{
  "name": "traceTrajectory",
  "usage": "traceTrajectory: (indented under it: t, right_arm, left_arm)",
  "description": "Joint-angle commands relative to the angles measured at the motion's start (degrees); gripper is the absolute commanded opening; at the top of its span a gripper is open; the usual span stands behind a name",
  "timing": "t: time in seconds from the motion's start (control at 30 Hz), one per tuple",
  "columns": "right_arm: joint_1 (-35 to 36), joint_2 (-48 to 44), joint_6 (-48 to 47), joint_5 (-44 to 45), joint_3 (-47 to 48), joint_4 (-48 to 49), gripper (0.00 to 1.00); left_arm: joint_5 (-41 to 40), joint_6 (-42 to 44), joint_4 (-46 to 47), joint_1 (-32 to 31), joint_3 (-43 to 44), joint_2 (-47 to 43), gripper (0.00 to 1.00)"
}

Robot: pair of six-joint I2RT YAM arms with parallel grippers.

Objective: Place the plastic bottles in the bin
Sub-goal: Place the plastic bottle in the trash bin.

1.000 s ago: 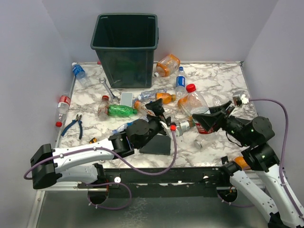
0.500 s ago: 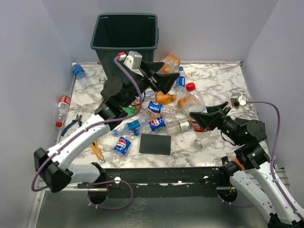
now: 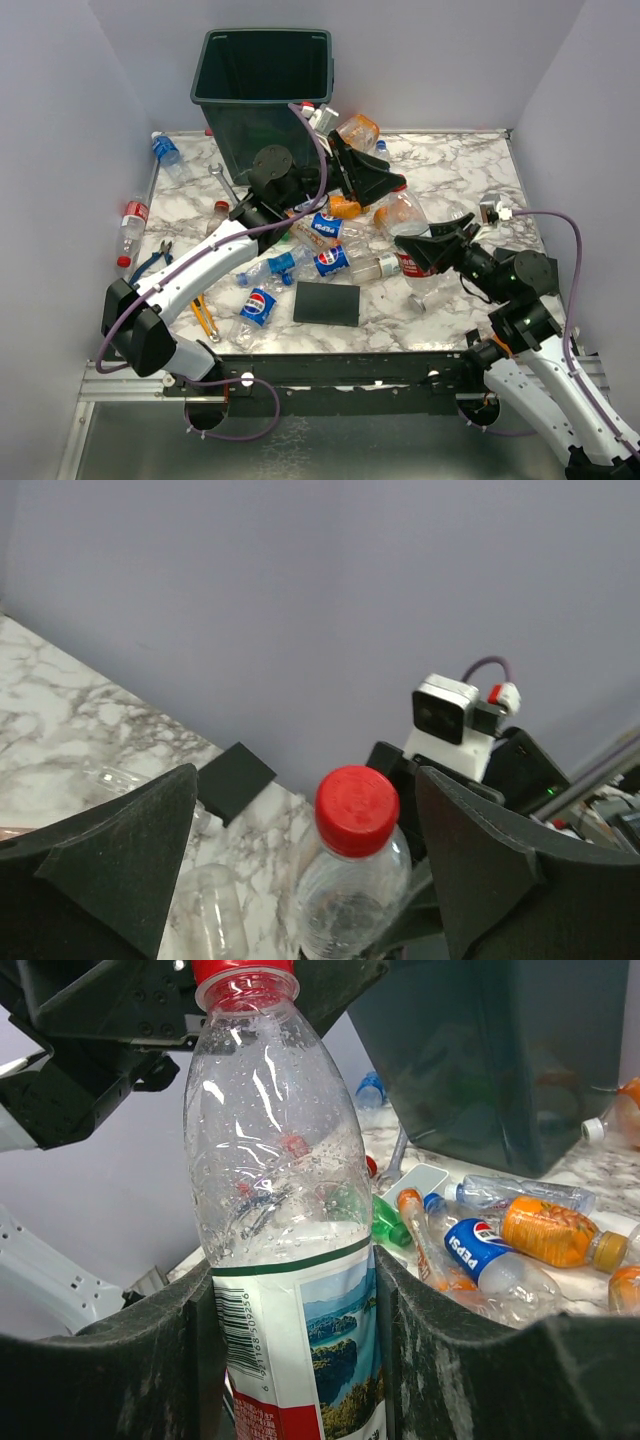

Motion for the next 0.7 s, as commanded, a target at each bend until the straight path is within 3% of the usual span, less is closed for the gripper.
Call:
traceTrajectory:
  t: [0.0, 0.17, 0.3, 0.5, 0.53, 0.63, 0.67]
  right_arm:
    - [0.0, 0.7, 1.1, 0.0, -0.9, 3.8, 0.41]
    - [0.0, 2.9, 2.2, -0.6, -0.7, 6.3, 0.41]
    - [0.0, 4.0, 2.9, -1.3, -1.0, 7.9, 0.41]
    - [0.0, 4.2, 2.8, -2.2, -1.0, 6.9, 0.44]
    - [0.0, 4.3, 2.9, -2.4, -0.8, 6.0, 0.52]
    - [-0.1, 4.6, 2.8, -3.1, 0.9, 1.8, 0.94]
    - [0.0, 4.5, 2.4, -3.0, 1.8, -0.3, 0.99]
  left_arm:
    - [7.1, -3.3, 2.9, -0.7, 2.1, 0.8, 0.89]
    - [8.6, -3.4, 3.4, -1.9, 1.7, 1.5, 0.83]
    - [9.3, -3.6, 3.4, -2.5, 2.0, 2.2, 0.52]
    - [7.7, -3.1, 4.0, -2.4, 1.5, 1.5, 0.23]
    - [7.4, -2.8, 4.2, -2.4, 1.4, 1.4, 0.15]
    - [4.8, -1.1, 4.4, -2.3, 1.0, 0.5, 0.00]
    - [2.9, -0.2, 4.4, -2.2, 0.6, -0.2, 0.00]
